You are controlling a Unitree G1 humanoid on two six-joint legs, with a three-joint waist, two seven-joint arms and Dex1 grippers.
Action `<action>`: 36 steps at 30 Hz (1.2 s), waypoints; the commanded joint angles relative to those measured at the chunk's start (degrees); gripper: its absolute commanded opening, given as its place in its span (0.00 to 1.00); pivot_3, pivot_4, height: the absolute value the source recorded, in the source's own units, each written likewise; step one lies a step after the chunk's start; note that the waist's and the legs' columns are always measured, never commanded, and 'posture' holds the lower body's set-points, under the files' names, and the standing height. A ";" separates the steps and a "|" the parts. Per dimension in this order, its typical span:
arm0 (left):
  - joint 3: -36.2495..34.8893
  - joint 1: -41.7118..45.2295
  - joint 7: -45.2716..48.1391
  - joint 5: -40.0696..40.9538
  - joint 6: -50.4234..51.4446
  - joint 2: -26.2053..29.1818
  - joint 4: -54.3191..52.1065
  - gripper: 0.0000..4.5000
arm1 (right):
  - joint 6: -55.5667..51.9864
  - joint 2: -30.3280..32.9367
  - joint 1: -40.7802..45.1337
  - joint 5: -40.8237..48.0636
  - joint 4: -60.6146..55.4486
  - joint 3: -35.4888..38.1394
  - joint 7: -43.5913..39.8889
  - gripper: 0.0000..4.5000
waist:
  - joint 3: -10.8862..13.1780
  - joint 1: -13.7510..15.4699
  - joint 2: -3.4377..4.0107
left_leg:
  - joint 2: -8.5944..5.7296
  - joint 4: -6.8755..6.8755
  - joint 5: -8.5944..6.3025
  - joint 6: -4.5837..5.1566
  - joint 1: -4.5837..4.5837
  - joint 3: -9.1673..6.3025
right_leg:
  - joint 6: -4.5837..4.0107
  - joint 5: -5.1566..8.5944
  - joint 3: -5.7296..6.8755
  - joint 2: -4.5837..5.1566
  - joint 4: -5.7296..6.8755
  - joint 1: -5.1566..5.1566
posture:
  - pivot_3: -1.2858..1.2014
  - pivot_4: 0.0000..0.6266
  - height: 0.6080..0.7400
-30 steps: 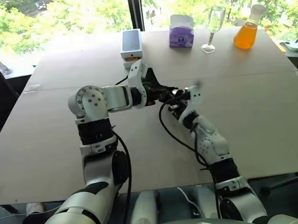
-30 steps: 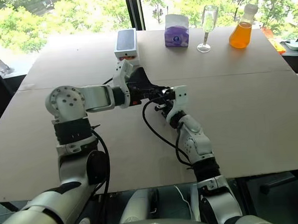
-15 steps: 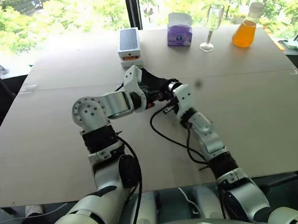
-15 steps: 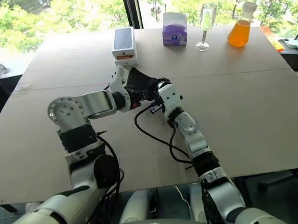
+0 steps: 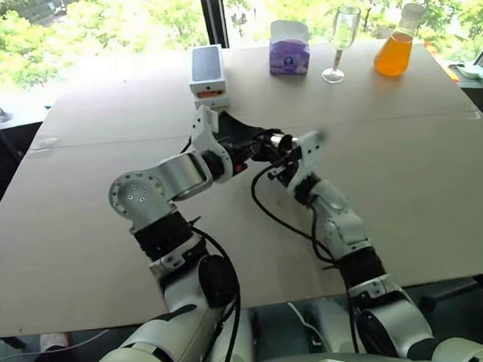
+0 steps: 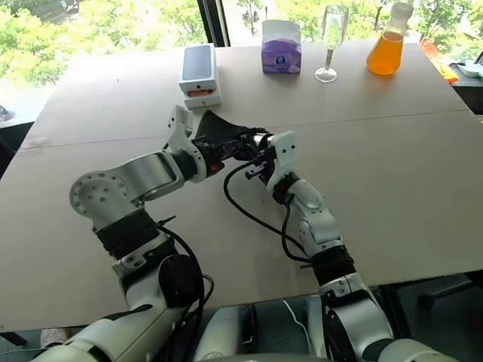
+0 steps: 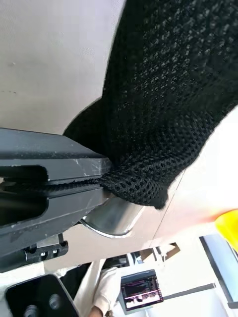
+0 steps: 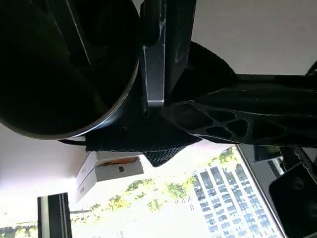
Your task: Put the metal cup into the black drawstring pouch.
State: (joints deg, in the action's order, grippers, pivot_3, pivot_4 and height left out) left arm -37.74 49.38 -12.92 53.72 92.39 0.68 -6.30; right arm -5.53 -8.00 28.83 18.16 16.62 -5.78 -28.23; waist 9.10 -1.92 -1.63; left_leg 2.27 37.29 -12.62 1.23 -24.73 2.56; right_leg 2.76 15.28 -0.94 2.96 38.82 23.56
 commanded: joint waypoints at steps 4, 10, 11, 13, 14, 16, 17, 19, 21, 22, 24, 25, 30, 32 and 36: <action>17.38 -0.79 10.12 -3.55 -4.90 9.64 -5.85 0.00 | -0.56 2.70 1.35 -2.21 -2.06 -2.82 -3.50 0.00 | 0.00 -0.05 0.01 | -0.09 -0.01 0.00 0.00 0.01 0.01 | 0.00 0.00 -0.01 -0.01 0.01 0.00 | 0.52 0.24 1.00; 20.21 -0.82 13.96 -3.04 -6.36 8.47 -6.27 0.00 | 1.02 0.78 3.75 -0.99 -1.47 -2.76 -4.38 0.00 | 0.00 0.03 0.00 | -0.04 -0.01 0.00 -0.01 0.01 0.01 | 0.00 0.00 -0.01 0.03 0.00 0.01 | 0.52 0.24 1.00; 19.17 -0.79 13.67 -2.84 -6.12 7.26 -6.06 0.00 | 0.11 -0.42 4.26 0.80 -1.93 -1.97 -4.54 0.00 | 0.00 -0.09 0.00 | -0.03 -0.01 0.00 -0.01 0.01 0.01 | 0.00 0.00 -0.02 0.02 0.00 0.01 | 0.52 0.24 1.00; 14.54 0.05 11.65 -2.35 -4.82 3.54 -4.59 0.00 | -2.35 -3.49 5.87 5.35 -2.00 0.88 -3.49 0.00 | 0.01 -0.13 0.01 | 0.01 -0.02 0.00 -0.01 0.02 0.01 | 0.00 0.00 -0.03 -0.01 0.01 0.01 | 0.52 0.24 1.00; 12.28 0.76 10.81 -2.28 -4.30 2.03 -3.93 0.00 | -3.62 -4.81 6.55 7.27 -1.71 2.21 -3.17 0.00 | 0.00 -0.02 0.00 | 0.04 -0.01 0.00 -0.01 -0.01 -0.02 | 0.00 0.00 0.00 -0.02 0.00 0.01 | 0.52 0.24 1.00; 7.48 2.61 9.14 -1.95 -2.78 -0.74 -2.67 0.00 | -3.96 -5.84 7.32 8.66 -0.72 2.86 -2.61 0.00 | 0.00 0.27 0.00 | 0.00 0.00 0.01 0.01 -0.02 -0.02 | 0.00 0.00 0.02 0.04 -0.01 0.00 | 0.52 0.24 1.00; 5.01 3.71 8.13 -1.74 -2.13 -2.02 -2.01 0.00 | -3.35 -5.86 7.49 8.18 -0.09 2.15 -2.71 0.00 | 0.00 0.32 0.00 | -0.02 0.02 0.00 0.02 -0.03 -0.02 | 0.00 0.00 0.03 0.04 -0.02 0.00 | 0.52 0.24 1.00; 0.24 5.93 6.28 -1.16 -0.59 -4.40 -0.76 0.00 | -1.39 -5.75 7.56 6.25 1.16 0.23 -2.74 0.00 | 0.02 0.30 -0.02 | -0.06 0.03 0.00 0.03 -0.04 0.02 | 0.00 0.00 -0.01 0.05 -0.03 0.00 | 0.52 0.24 1.00; -1.86 7.17 5.04 -1.13 0.05 -5.45 -0.37 0.00 | 1.25 -4.58 7.31 2.62 1.64 -3.35 -3.90 0.00 | 0.02 0.20 -0.02 | -0.09 0.03 0.00 0.03 -0.04 0.01 | 0.01 0.00 0.00 0.01 -0.04 0.00 | 0.52 0.24 1.00; -2.45 7.53 4.44 -1.10 0.11 -5.72 -0.15 0.00 | 2.91 -3.86 7.19 0.40 1.85 -5.24 -4.52 0.00 | 0.02 0.02 -0.02 | -0.10 0.03 0.00 0.03 -0.04 0.00 | 0.01 0.00 0.00 -0.04 -0.04 0.00 | 0.52 0.24 1.00; -4.62 8.50 2.99 -1.42 0.11 -6.63 0.74 0.00 | 6.47 -2.18 6.71 -4.22 2.01 -9.49 -6.29 0.00 | 0.02 -0.23 -0.03 | -0.08 0.02 0.00 0.02 -0.02 0.01 | 0.01 0.00 -0.02 -0.09 -0.04 0.01 | 0.52 0.24 1.00; -5.95 9.06 2.19 -1.78 0.11 -7.05 1.57 0.00 | 8.57 -1.22 6.77 -6.44 2.30 -11.28 -7.49 0.00 | 0.02 -0.31 -0.03 | -0.07 0.01 0.00 0.01 -0.03 0.01 | 0.00 0.00 -0.02 -0.12 -0.04 0.02 | 0.52 0.24 1.00; -8.71 10.73 0.33 -2.47 0.11 -7.55 3.51 0.00 | 17.40 2.11 7.97 -15.88 5.26 -16.18 -9.19 0.00 | 0.04 0.03 -0.06 | -0.08 0.03 0.01 0.00 -0.02 0.00 | 0.01 0.00 -0.02 -0.08 -0.04 0.00 | 0.52 0.24 1.00; -8.74 10.76 -0.49 -1.63 0.11 -7.20 4.43 0.00 | 17.64 1.42 8.97 -15.85 7.25 -14.05 -7.44 0.00 | 0.08 0.06 -0.13 | -0.07 0.03 0.01 -0.01 -0.02 0.01 | 0.01 0.00 -0.02 -0.06 -0.03 0.00 | 0.52 0.24 1.00; -8.43 8.08 -3.48 3.49 0.11 -7.94 3.00 0.00 | 9.75 -2.71 11.72 -6.25 9.64 -3.18 -2.35 0.00 | 0.14 -0.02 -0.22 | 0.02 0.03 0.03 -0.05 -0.02 -0.03 | 0.00 0.00 0.00 -0.05 0.00 0.01 | 0.52 0.24 1.00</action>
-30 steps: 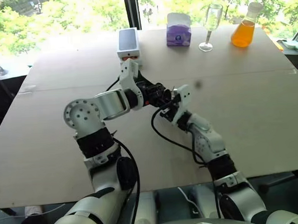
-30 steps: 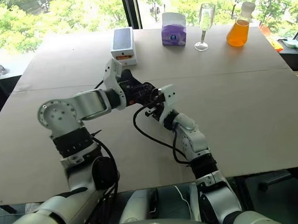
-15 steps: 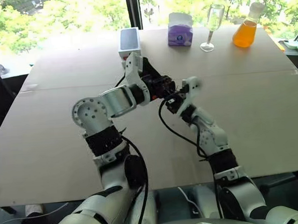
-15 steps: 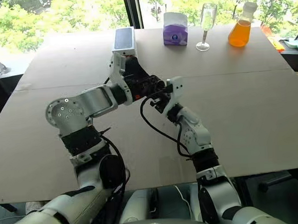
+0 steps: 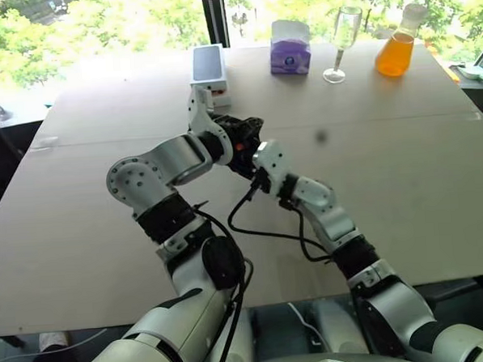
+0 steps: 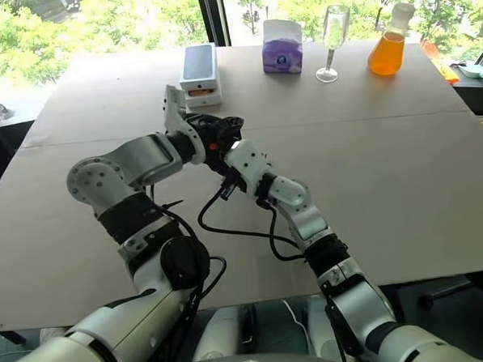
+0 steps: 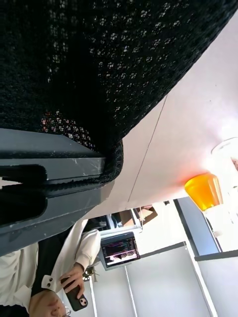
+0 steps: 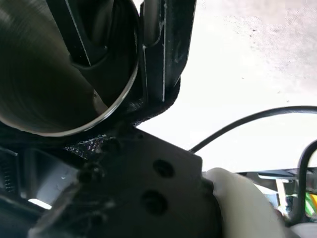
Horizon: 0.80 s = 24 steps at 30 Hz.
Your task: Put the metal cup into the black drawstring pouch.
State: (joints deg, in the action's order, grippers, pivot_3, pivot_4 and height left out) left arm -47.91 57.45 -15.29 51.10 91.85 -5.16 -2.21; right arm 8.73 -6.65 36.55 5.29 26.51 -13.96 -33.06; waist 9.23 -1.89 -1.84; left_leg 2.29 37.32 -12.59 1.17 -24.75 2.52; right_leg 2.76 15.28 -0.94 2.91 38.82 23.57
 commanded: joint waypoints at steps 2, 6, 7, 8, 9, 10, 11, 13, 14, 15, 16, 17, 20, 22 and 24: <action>2.32 -1.48 -3.16 9.42 0.65 -2.78 -2.14 0.00 | -6.25 -4.31 5.03 9.16 0.82 7.70 3.01 0.00 | 0.00 0.24 -0.01 | 0.03 -0.02 0.00 -0.02 0.01 -0.02 | -0.01 0.00 0.03 0.07 0.01 -0.01 | 0.52 0.24 1.00; 2.07 -1.30 -7.01 12.52 0.65 -5.44 -2.16 0.00 | 3.22 -0.69 4.68 -2.59 3.11 -0.22 2.65 0.00 | 0.04 -0.03 -0.07 | -0.03 -0.02 0.00 -0.01 0.00 0.02 | 0.00 0.00 0.00 0.13 -0.01 0.00 | 0.52 0.24 1.00; 1.87 -0.38 -7.30 12.27 0.65 -5.71 -1.26 0.00 | 5.70 -0.30 4.41 -5.05 3.38 -2.38 1.97 0.00 | 0.04 -0.13 -0.07 | -0.04 -0.04 0.00 -0.01 0.02 0.05 | 0.00 0.00 -0.02 0.11 0.00 0.00 | 0.52 0.24 1.00; 2.01 0.53 -7.36 11.86 0.25 -5.66 -0.05 0.00 | 9.01 0.46 4.35 -8.32 3.74 -5.02 1.68 0.00 | 0.05 -0.16 -0.08 | -0.04 -0.05 0.00 -0.01 0.01 0.04 | 0.00 0.00 -0.01 0.08 0.00 0.01 | 0.52 0.24 1.00; 2.26 1.18 -7.38 11.51 -0.29 -5.51 1.01 0.00 | 11.59 1.00 4.32 -10.64 4.15 -6.95 1.37 0.00 | 0.04 -0.15 -0.08 | -0.05 -0.06 0.00 -0.01 0.01 0.03 | 0.00 0.00 0.00 0.06 0.00 0.02 | 0.52 0.24 1.00; 2.74 1.69 -7.26 11.08 -1.05 -5.25 1.94 0.00 | 13.03 1.00 4.07 -11.37 4.47 -8.06 0.57 0.00 | 0.05 -0.12 -0.08 | -0.07 -0.06 0.00 -0.02 0.02 0.03 | 0.00 0.00 0.00 0.05 0.00 0.02 | 0.52 0.24 1.00; 3.04 2.14 -7.23 10.95 -1.69 -5.02 2.81 0.00 | 14.10 0.82 3.96 -11.97 4.89 -8.56 0.51 0.00 | 0.05 -0.09 -0.09 | -0.08 -0.05 0.00 -0.01 0.02 0.03 | 0.00 0.00 0.00 0.05 0.00 0.01 | 0.52 0.24 1.00; 3.11 2.61 -7.35 11.30 -2.00 -4.71 3.59 0.00 | 14.30 0.05 4.18 -11.90 6.09 -7.86 1.23 0.00 | 0.05 -0.06 -0.09 | -0.09 -0.02 0.01 -0.01 0.02 0.04 | 0.00 0.00 0.00 0.06 0.00 0.00 | 0.52 0.24 1.00; 2.82 2.66 -7.62 11.76 -1.79 -4.71 3.61 0.00 | 13.39 -0.79 4.34 -10.70 6.54 -6.55 1.67 0.00 | 0.05 -0.06 -0.10 | -0.08 -0.01 0.01 -0.01 0.02 0.03 | 0.00 0.00 0.00 0.07 0.00 0.00 | 0.52 0.24 1.00; 2.10 2.50 -8.11 12.60 -0.85 -4.88 3.35 0.00 | 10.73 -2.18 4.75 -7.68 6.87 -3.82 2.40 0.00 | 0.07 -0.05 -0.12 | -0.07 -0.01 0.01 -0.01 0.01 0.03 | 0.00 0.00 0.00 0.07 0.00 0.00 | 0.52 0.24 1.00; 1.58 1.82 -8.86 13.71 -0.09 -5.32 2.39 0.00 | 7.98 -3.30 5.40 -4.44 7.30 -0.77 3.17 0.00 | 0.08 -0.08 -0.15 | -0.07 -0.01 0.01 -0.02 0.01 0.03 | 0.00 0.00 0.01 0.07 0.00 0.00 | 0.52 0.24 1.00; 1.20 0.83 -9.84 14.96 0.39 -5.84 1.19 0.00 | 5.94 -3.96 6.16 -1.88 7.85 1.88 3.77 0.00 | 0.09 -0.15 -0.16 | -0.04 -0.01 0.01 -0.02 0.01 0.02 | 0.00 0.00 0.01 0.06 0.00 0.00 | 0.52 0.24 1.00; 0.18 -0.93 -12.49 17.80 0.60 -7.22 -0.69 0.00 | 9.06 -1.60 6.73 -5.94 8.81 -0.43 3.03 0.00 | 0.13 -0.03 -0.22 | 0.01 -0.03 0.02 -0.03 0.01 0.00 | 0.00 0.00 0.03 0.08 0.00 0.00 | 0.52 0.24 1.00; 0.60 -1.51 -13.65 18.65 -0.31 -7.32 -0.24 0.00 | 14.39 0.64 5.53 -12.12 8.33 -6.29 0.94 0.00 | 0.13 -0.08 -0.23 | -0.03 0.00 0.01 -0.03 0.00 0.01 | 0.00 -0.01 0.02 0.10 0.00 0.00 | 0.52 0.24 1.00; 1.30 -1.43 -14.44 18.68 -1.84 -6.65 1.24 0.00 | 16.68 1.11 4.40 -14.63 7.93 -9.26 0.01 0.00 | 0.13 -0.08 -0.24 | -0.06 -0.01 0.01 -0.03 0.02 0.04 | 0.00 0.00 0.00 0.12 0.00 -0.01 | 0.52 0.24 1.00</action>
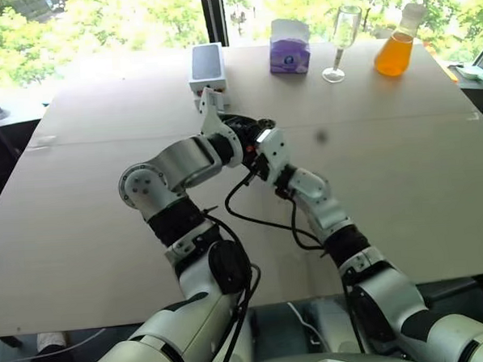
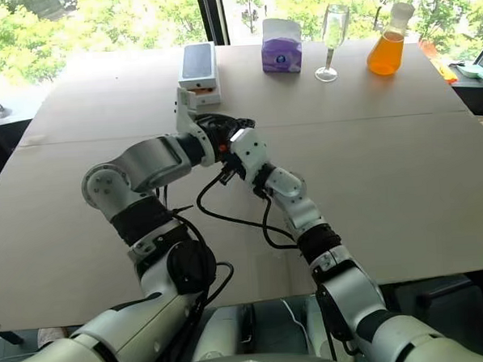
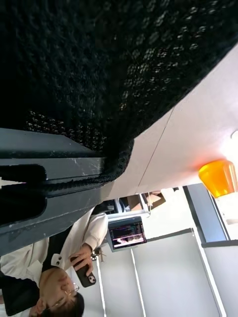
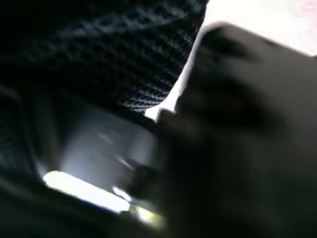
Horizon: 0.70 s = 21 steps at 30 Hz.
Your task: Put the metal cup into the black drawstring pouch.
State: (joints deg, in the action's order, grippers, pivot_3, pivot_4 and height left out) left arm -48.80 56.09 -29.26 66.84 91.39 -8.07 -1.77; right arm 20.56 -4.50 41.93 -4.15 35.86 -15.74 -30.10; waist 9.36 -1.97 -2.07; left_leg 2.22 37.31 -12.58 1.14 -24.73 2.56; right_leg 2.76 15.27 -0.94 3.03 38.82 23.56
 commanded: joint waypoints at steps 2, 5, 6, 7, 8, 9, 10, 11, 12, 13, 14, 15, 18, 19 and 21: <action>3.43 0.01 -0.07 2.40 -1.76 -1.81 1.29 0.00 | 3.38 -1.92 -1.61 -4.29 -1.25 -6.35 -1.59 0.00 | 0.01 0.07 -0.02 | 0.00 -0.01 0.00 0.00 0.00 0.00 | 0.00 0.00 0.01 -0.03 0.00 0.00 | 0.52 0.24 1.00; 6.07 -2.68 1.12 0.94 0.50 2.13 -0.76 0.00 | -1.22 -2.35 -1.34 -2.73 -0.96 -3.03 0.44 0.00 | 0.01 -0.03 -0.02 | 0.02 0.00 0.01 -0.01 -0.01 -0.02 | 0.00 0.00 0.02 -0.05 0.01 0.00 | 0.52 0.24 1.00; 7.16 -4.22 1.34 0.49 0.93 3.57 -1.55 0.00 | -2.56 -1.89 -1.16 -2.81 -0.73 -2.83 0.17 0.00 | 0.01 -0.20 -0.02 | 0.02 0.00 0.01 -0.02 0.00 -0.01 | 0.00 0.00 0.01 -0.04 0.02 0.00 | 0.52 0.24 1.00; 9.75 -6.12 2.17 -0.54 1.11 5.71 -2.85 0.00 | -2.89 -1.35 -1.10 -2.91 -0.73 -2.80 -0.18 0.00 | 0.01 -0.23 -0.02 | 0.02 -0.01 0.01 -0.02 0.03 0.00 | 0.00 0.00 -0.01 -0.05 0.03 0.00 | 0.52 0.24 1.00; 13.88 -8.46 3.79 -2.17 1.11 8.78 -4.78 0.00 | -3.89 -1.03 -1.16 -2.72 -1.04 -2.51 -0.24 0.00 | 0.01 -0.32 -0.02 | 0.03 -0.01 0.01 -0.02 0.04 0.00 | 0.00 0.00 -0.01 -0.05 0.04 0.00 | 0.52 0.24 1.00; 17.54 -10.92 5.87 -3.66 1.11 11.66 -6.63 0.00 | -4.59 -0.41 -1.20 -2.84 -1.56 -2.78 -1.03 0.16 | 0.02 -0.49 -0.01 | 0.04 -0.02 0.01 -0.03 0.04 0.00 | -0.01 0.00 -0.01 -0.06 0.04 0.00 | 0.52 0.24 1.00; 20.00 -12.78 7.74 -4.89 0.30 13.68 -7.85 0.00 | -5.59 0.06 -1.25 -2.80 -2.23 -2.86 -1.44 0.23 | 0.02 -0.45 -0.01 | 0.04 -0.06 0.03 -0.07 0.05 0.01 | -0.01 0.00 -0.02 -0.11 0.04 0.02 | 0.52 0.24 1.00; 21.64 -14.04 9.34 -5.69 -0.79 15.03 -8.52 0.00 | -6.41 0.40 -1.29 -2.77 -2.74 -2.99 -1.72 0.33 | 0.02 -0.35 -0.01 | 0.04 -0.08 0.04 -0.09 0.05 -0.01 | -0.01 0.00 -0.01 -0.11 0.05 0.03 | 0.52 0.24 1.00; 23.26 -15.23 11.32 -6.80 -2.80 16.41 -9.24 0.00 | -8.32 0.90 -1.43 -2.41 -4.00 -2.99 -2.53 0.43 | 0.02 -0.17 -0.01 | 0.04 -0.08 0.06 -0.11 0.04 -0.03 | -0.01 0.00 0.02 -0.11 0.04 0.02 | 0.52 0.24 1.00; 24.47 -15.99 12.85 -7.69 -4.40 17.36 -9.71 0.00 | -9.74 1.20 -1.54 -2.08 -4.93 -2.94 -3.00 0.53 | 0.02 -0.05 -0.01 | 0.05 -0.07 0.06 -0.12 0.04 -0.07 | -0.01 0.00 0.05 -0.08 0.04 0.02 | 0.52 0.24 1.00; 25.70 -16.80 14.18 -8.67 -5.63 18.43 -10.11 0.00 | -11.43 1.94 -1.90 -1.53 -6.79 -2.99 -4.36 0.62 | 0.02 0.10 -0.01 | 0.04 -0.06 0.07 -0.12 0.04 -0.05 | -0.02 0.00 0.05 -0.04 0.04 0.01 | 0.52 0.24 1.00; 26.74 -17.64 15.91 -9.48 -7.10 19.44 -10.54 0.00 | -14.44 3.28 -2.77 -0.34 -10.22 -2.96 -6.76 0.72 | 0.02 0.28 -0.01 | 0.02 -0.04 0.07 -0.11 0.01 -0.07 | -0.02 -0.01 0.07 -0.01 0.04 0.01 | 0.52 0.24 1.00; 30.59 -20.02 20.77 -12.37 -10.64 23.35 -11.99 0.00 | -22.15 7.89 -5.61 2.11 -20.86 -2.66 -11.34 0.72 | 0.02 0.93 -0.01 | -0.03 -0.02 0.06 -0.10 0.01 -0.07 | -0.02 -0.01 0.08 0.09 0.02 -0.02 | 0.52 0.24 1.00; 31.87 -20.65 22.24 -13.34 -11.66 24.65 -12.39 0.00 | -24.06 9.77 -6.78 2.39 -24.66 -2.51 -12.33 0.72 | 0.02 0.98 0.00 | -0.03 -0.02 0.06 -0.10 0.01 -0.08 | -0.02 -0.01 0.08 0.08 0.03 -0.01 | 0.52 0.24 1.00; 33.62 -21.55 24.71 -14.91 -13.56 26.43 -12.86 0.00 | -27.24 11.93 -8.32 2.90 -29.86 -2.36 -12.98 0.72 | 0.03 1.03 0.02 | 0.00 -0.09 0.06 -0.11 0.02 -0.10 | -0.03 0.00 0.08 0.03 0.03 0.01 | 0.52 0.24 1.00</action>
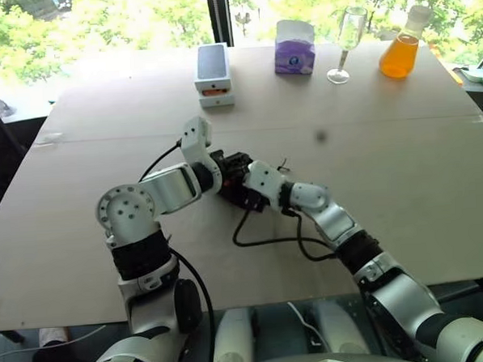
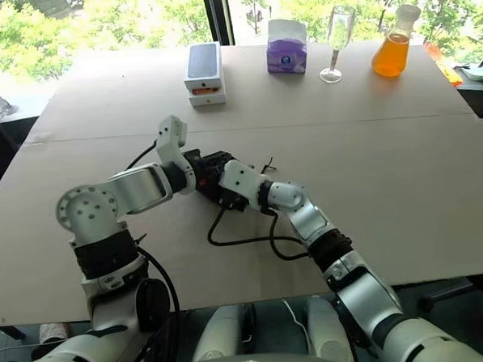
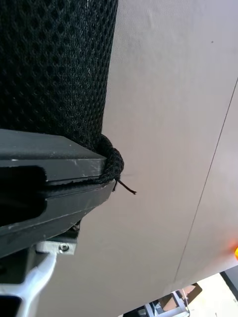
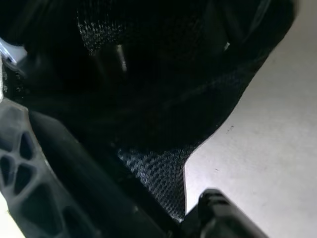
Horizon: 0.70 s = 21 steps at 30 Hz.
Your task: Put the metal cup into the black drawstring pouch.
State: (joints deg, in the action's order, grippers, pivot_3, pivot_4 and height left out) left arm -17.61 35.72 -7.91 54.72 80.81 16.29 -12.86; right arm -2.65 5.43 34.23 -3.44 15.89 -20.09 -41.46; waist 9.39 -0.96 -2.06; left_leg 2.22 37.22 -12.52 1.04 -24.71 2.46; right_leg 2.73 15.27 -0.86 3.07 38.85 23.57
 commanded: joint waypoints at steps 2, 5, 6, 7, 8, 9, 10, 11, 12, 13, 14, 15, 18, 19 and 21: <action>2.39 -1.77 6.01 -3.24 -4.92 3.22 -1.85 0.00 | -7.33 4.28 -2.56 3.13 -15.49 2.75 -1.71 0.72 | 0.00 -0.01 0.00 | 0.02 -0.02 0.00 0.00 0.02 0.01 | -0.01 0.00 -0.01 -0.05 0.00 0.00 | 0.52 0.24 1.00; 0.37 -1.29 9.91 -2.51 -6.55 5.12 -0.78 0.00 | -11.05 7.74 -5.90 4.40 -22.48 5.13 -1.63 0.83 | 0.00 0.04 0.01 | 0.05 -0.02 0.00 0.01 0.06 0.03 | -0.02 0.00 -0.03 -0.09 0.01 0.00 | 0.52 0.24 1.00; -0.35 -1.14 11.55 -1.88 -6.79 5.83 -0.39 0.00 | -11.57 8.81 -7.00 4.19 -23.75 5.50 -1.34 0.88 | 0.00 0.12 0.01 | 0.05 -0.02 0.00 0.01 0.01 0.01 | -0.02 0.00 -0.01 -0.09 -0.01 0.01 | 0.52 0.24 1.00; -0.75 -1.15 13.17 -1.43 -6.97 6.66 -0.21 0.00 | -11.01 9.76 -7.76 2.79 -23.92 5.41 -0.10 0.98 | 0.00 0.13 0.01 | 0.04 -0.01 0.00 0.02 -0.01 0.02 | -0.02 0.00 -0.01 -0.07 -0.03 0.01 | 0.52 0.24 1.00; -0.82 -1.32 14.93 -1.24 -7.28 7.66 -0.22 0.00 | -10.08 10.29 -8.08 0.96 -23.13 5.14 1.90 0.99 | 0.00 0.12 0.01 | 0.01 0.01 0.00 0.03 0.00 0.09 | -0.02 0.00 -0.05 -0.05 -0.04 0.01 | 0.52 0.24 1.00; -1.02 -1.56 16.64 -0.96 -7.44 8.58 -0.27 0.00 | -9.38 10.34 -8.15 -0.52 -21.84 4.84 3.91 0.99 | 0.00 0.12 0.01 | 0.00 0.02 0.00 0.04 0.01 0.11 | -0.02 0.00 -0.07 -0.04 -0.04 0.01 | 0.52 0.24 1.00; -1.64 -1.84 18.35 -0.24 -7.37 9.40 -0.28 0.00 | -8.43 10.42 -8.15 -1.44 -20.41 3.97 4.54 0.99 | 0.00 0.07 0.01 | -0.01 0.04 0.00 0.05 0.00 0.11 | -0.02 0.00 -0.06 -0.04 -0.03 0.01 | 0.52 0.24 1.00; -2.17 -2.17 19.64 0.15 -7.25 10.24 -0.20 0.00 | -7.29 10.41 -8.02 -2.44 -19.01 3.00 5.09 0.99 | 0.00 0.06 0.01 | 0.00 0.05 0.00 0.05 0.02 0.11 | -0.02 0.00 -0.06 -0.06 -0.02 0.01 | 0.52 0.24 1.00; -2.22 -2.73 21.18 -0.05 -7.63 11.50 -0.27 0.00 | -6.21 9.92 -7.65 -3.52 -17.24 2.32 6.26 0.99 | 0.00 0.06 0.01 | -0.01 0.05 0.01 0.05 0.04 0.11 | -0.02 0.00 -0.06 -0.08 0.00 0.00 | 0.52 0.24 1.00; -2.24 -3.26 22.57 -0.24 -7.83 12.75 -0.20 0.00 | -5.26 9.25 -7.11 -4.47 -15.47 1.76 7.51 0.99 | 0.00 -0.09 0.01 | -0.01 0.05 0.01 0.05 0.04 0.09 | -0.02 0.00 -0.05 -0.13 0.00 0.00 | 0.52 0.24 1.00; -2.15 -3.62 23.58 -0.48 -8.05 13.64 -0.10 0.00 | -4.61 8.68 -6.68 -5.13 -14.23 1.51 8.50 0.99 | 0.01 -0.11 0.01 | -0.01 0.05 0.01 0.04 0.04 0.10 | -0.02 0.00 -0.07 -0.20 -0.01 0.01 | 0.52 0.24 1.00; -2.23 -3.90 24.47 -0.55 -7.95 14.69 -0.07 0.00 | -3.21 7.85 -5.77 -6.04 -12.09 0.75 9.49 0.99 | 0.01 -0.09 0.01 | 0.00 0.04 0.01 0.04 0.04 0.11 | -0.02 0.00 -0.08 -0.23 0.00 0.01 | 0.52 0.24 1.00; -3.14 -4.07 26.37 0.52 -7.34 16.44 -0.37 0.00 | 0.09 5.02 -3.03 -7.63 -5.96 -0.52 12.08 0.99 | 0.01 -0.23 0.01 | 0.01 0.06 0.01 0.04 0.03 0.12 | -0.02 0.00 -0.11 -0.24 -0.01 0.01 | 0.52 0.24 1.00; -3.07 -4.09 26.67 0.51 -7.19 16.88 -0.51 0.00 | 1.05 4.06 -1.98 -8.20 -3.75 -0.49 13.54 0.99 | 0.01 -0.21 0.00 | 0.02 0.08 0.01 0.04 0.03 0.11 | -0.02 0.00 -0.11 -0.24 0.00 0.01 | 0.52 0.24 1.00; -2.80 -4.39 27.36 0.55 -6.94 17.68 -1.04 0.00 | 3.98 2.79 0.36 -10.23 1.04 -1.02 16.39 0.99 | 0.01 -0.19 0.00 | 0.02 0.09 0.01 0.04 0.03 0.09 | -0.02 0.00 -0.10 -0.24 -0.01 0.00 | 0.52 0.24 1.00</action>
State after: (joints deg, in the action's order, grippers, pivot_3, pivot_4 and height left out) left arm -19.72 31.12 18.36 54.20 74.20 33.00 -12.10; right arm -1.73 8.49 33.09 -12.57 15.53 -21.13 -27.34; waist 9.40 -1.15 -2.06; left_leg 2.25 37.31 -12.51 1.08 -24.69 2.54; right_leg 2.71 15.27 -0.95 2.84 38.84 23.58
